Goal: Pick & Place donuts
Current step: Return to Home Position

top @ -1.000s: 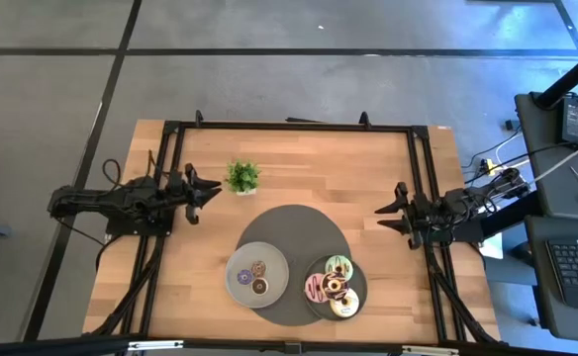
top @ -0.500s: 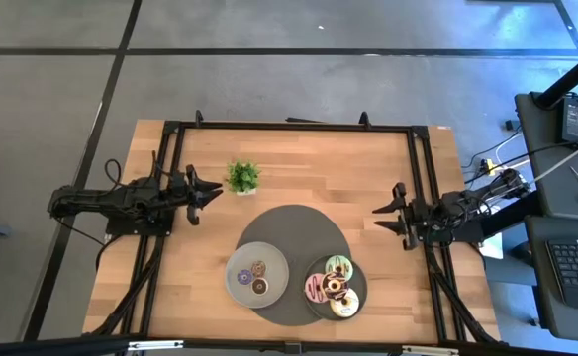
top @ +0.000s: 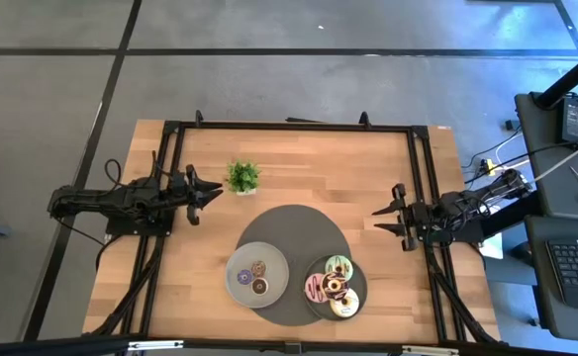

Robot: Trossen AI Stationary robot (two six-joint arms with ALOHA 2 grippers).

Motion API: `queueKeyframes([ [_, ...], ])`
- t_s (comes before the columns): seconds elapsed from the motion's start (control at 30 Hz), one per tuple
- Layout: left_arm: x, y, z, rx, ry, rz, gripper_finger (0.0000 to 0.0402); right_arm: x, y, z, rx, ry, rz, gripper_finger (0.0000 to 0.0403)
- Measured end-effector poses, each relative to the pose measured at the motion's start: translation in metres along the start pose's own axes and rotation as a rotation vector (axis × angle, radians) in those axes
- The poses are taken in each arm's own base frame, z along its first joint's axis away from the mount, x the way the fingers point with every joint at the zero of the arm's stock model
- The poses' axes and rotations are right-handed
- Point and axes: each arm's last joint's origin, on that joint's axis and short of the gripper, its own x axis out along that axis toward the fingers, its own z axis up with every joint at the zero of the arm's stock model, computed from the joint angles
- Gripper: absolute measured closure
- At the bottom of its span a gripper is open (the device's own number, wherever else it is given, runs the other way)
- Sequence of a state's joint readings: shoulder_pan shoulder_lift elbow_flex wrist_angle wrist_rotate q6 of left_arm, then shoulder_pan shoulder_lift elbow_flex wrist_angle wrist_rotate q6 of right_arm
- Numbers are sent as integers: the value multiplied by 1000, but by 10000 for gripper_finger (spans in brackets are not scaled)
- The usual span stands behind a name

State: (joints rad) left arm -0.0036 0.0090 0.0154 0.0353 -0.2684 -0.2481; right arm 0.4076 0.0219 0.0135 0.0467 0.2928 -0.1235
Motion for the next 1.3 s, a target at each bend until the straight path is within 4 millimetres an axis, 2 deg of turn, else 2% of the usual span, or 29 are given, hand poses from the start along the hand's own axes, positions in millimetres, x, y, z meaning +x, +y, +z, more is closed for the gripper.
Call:
queueKeyframes([
  [1.3, 0, 0, 0, 0, 0, 0, 307, 0, 0, 0, 14, 0, -1, 260],
])
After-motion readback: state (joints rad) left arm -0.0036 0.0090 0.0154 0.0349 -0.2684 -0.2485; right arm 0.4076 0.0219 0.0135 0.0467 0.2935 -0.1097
